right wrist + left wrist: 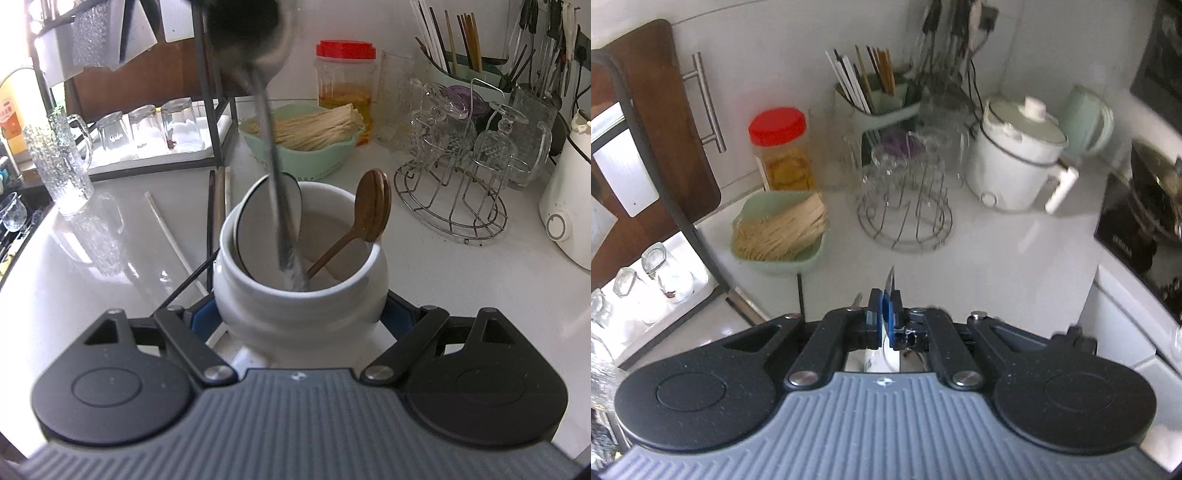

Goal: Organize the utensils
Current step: 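Lower the silver spoon into the mug and open the left tool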

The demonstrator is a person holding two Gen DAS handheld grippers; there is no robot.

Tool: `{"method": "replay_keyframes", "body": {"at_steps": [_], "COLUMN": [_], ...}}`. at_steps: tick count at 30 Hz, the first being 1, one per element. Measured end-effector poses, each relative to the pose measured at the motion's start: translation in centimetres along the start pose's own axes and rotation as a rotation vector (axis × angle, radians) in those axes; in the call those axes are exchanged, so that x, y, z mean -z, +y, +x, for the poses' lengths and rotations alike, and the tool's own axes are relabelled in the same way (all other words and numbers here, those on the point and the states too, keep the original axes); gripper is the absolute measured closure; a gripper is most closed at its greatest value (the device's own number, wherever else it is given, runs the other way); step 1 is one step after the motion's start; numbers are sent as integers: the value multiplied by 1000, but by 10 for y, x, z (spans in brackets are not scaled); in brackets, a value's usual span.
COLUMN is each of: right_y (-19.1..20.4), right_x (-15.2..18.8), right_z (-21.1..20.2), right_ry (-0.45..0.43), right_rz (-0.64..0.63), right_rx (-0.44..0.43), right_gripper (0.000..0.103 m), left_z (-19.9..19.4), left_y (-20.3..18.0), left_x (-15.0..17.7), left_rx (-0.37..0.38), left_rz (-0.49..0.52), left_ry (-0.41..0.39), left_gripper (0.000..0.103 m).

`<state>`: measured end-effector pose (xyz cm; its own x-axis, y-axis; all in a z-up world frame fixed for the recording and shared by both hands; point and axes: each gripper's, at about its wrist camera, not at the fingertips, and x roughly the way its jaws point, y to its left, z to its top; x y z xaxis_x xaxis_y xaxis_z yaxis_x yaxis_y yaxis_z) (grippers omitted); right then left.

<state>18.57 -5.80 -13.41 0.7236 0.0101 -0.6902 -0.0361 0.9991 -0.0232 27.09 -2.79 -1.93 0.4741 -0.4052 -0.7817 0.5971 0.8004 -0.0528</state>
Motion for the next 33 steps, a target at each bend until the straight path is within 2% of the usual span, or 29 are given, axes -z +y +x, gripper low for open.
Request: {"method": "replay_keyframes", "body": {"at_steps": [7, 20, 33], "right_y": [0, -1, -1], "right_x": [0, -2, -1], "right_z": [1, 2, 2], "right_ry": [0, 0, -10], "right_rz": [-1, -3, -2], "right_rx": [0, -1, -1], "right_gripper": [12, 12, 12], "left_z": [-1, 28, 48], "left_y": [-2, -17, -20], "left_x": [-8, -7, 2], "left_rx": [29, 64, 60], "left_rz": [53, 200, 226], "left_ry": [74, 178, 220], "left_gripper": [99, 96, 95]}}
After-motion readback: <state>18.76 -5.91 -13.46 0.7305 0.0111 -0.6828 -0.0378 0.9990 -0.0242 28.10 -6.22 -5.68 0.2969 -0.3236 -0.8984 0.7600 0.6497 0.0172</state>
